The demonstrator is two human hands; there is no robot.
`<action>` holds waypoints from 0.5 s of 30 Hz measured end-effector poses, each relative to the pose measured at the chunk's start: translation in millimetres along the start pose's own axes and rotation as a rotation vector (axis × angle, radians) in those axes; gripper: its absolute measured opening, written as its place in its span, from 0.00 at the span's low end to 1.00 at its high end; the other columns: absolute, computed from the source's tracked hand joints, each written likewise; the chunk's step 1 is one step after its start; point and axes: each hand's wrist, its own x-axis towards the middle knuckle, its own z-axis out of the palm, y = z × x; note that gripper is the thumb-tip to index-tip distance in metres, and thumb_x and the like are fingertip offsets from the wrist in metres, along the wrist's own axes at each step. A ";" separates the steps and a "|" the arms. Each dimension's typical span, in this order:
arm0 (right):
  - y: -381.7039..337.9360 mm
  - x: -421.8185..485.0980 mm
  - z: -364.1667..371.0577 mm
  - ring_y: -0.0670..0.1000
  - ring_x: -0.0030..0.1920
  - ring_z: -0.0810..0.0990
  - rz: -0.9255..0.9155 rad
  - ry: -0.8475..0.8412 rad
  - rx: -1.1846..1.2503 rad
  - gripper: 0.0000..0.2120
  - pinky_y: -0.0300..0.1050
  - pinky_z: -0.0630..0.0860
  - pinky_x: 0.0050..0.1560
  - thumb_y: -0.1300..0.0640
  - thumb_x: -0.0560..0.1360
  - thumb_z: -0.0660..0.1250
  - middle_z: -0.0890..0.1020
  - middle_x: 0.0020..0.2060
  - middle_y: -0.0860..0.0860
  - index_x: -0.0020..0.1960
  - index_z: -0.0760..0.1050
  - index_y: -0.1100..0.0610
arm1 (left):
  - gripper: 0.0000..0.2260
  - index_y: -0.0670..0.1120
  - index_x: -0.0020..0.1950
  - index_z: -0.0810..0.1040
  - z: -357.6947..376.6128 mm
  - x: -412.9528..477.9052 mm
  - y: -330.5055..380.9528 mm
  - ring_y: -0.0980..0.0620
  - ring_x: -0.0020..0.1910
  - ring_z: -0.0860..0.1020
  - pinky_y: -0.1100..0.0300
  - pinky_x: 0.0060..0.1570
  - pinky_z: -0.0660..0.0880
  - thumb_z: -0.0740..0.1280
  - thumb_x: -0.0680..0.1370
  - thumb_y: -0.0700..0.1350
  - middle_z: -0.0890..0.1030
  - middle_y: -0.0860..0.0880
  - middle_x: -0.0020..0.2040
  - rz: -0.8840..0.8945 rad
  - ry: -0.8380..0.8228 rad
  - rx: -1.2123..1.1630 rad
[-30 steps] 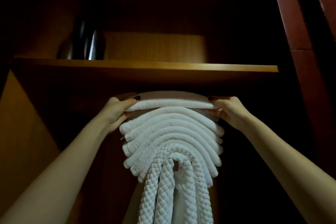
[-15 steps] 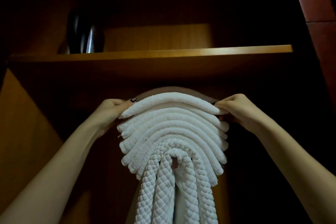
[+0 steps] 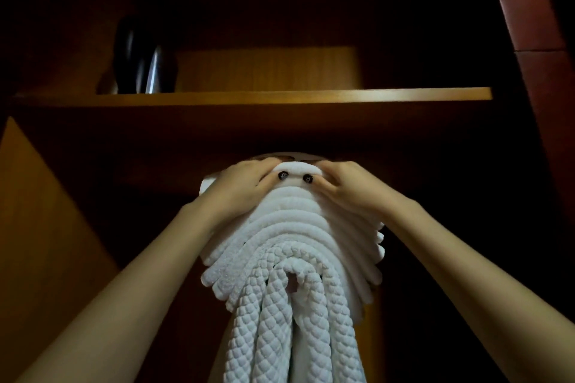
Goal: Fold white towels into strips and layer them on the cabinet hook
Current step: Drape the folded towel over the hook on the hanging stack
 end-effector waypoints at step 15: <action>-11.0 -19.6 10.5 0.51 0.46 0.66 0.170 0.086 -0.093 0.20 0.50 0.65 0.47 0.41 0.80 0.56 0.71 0.32 0.46 0.35 0.63 0.51 | 0.15 0.61 0.66 0.75 -12.7 -21.9 -13.8 0.57 0.62 0.76 0.47 0.63 0.71 0.59 0.81 0.58 0.79 0.61 0.62 -0.002 -0.022 -0.180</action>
